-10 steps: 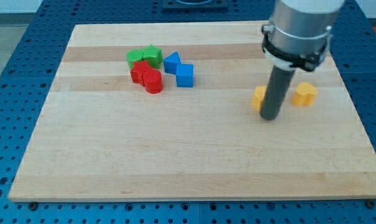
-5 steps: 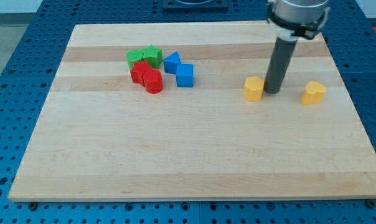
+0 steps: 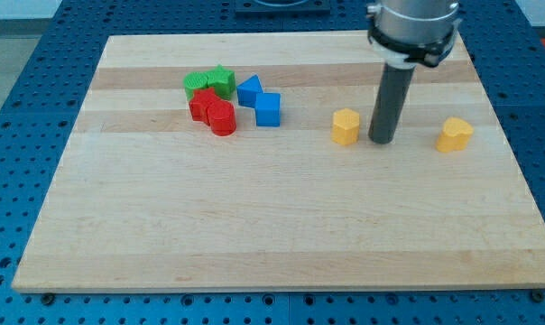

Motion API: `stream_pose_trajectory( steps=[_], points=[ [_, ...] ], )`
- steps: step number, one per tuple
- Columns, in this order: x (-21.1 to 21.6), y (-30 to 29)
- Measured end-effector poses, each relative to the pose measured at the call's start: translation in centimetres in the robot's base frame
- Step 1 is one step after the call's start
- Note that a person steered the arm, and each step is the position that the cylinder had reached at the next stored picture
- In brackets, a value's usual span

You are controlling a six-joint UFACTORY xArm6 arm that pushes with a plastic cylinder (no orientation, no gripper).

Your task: Slide the yellow hexagon close to the blue cube

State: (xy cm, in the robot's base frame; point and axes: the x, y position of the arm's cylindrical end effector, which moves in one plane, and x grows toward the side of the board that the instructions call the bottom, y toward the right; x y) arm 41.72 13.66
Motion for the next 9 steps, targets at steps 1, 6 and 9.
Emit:
stream_pose_trajectory(
  steps=[1, 6, 9],
  points=[
    [-1.8, 0.1],
    [-0.6, -2.3],
    [3.9, -2.1]
  ],
)
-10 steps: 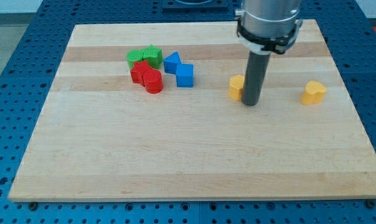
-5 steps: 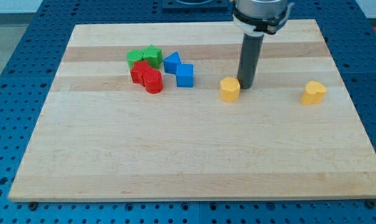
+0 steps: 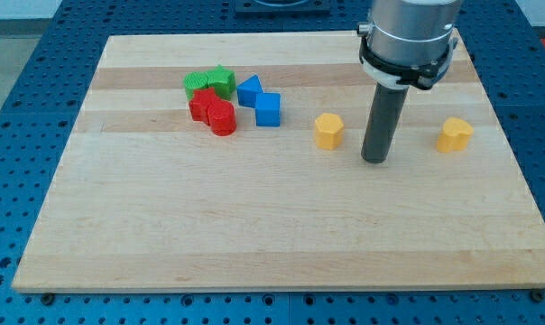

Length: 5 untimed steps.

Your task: Slide the yellow hexagon close to the blue cube

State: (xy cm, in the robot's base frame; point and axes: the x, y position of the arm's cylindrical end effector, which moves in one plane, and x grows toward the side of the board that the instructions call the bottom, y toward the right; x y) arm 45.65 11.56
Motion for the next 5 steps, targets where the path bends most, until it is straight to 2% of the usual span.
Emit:
stream_pose_trajectory(
  steps=[1, 5],
  points=[
    [-1.7, 0.0],
    [-3.8, -7.1]
  ],
)
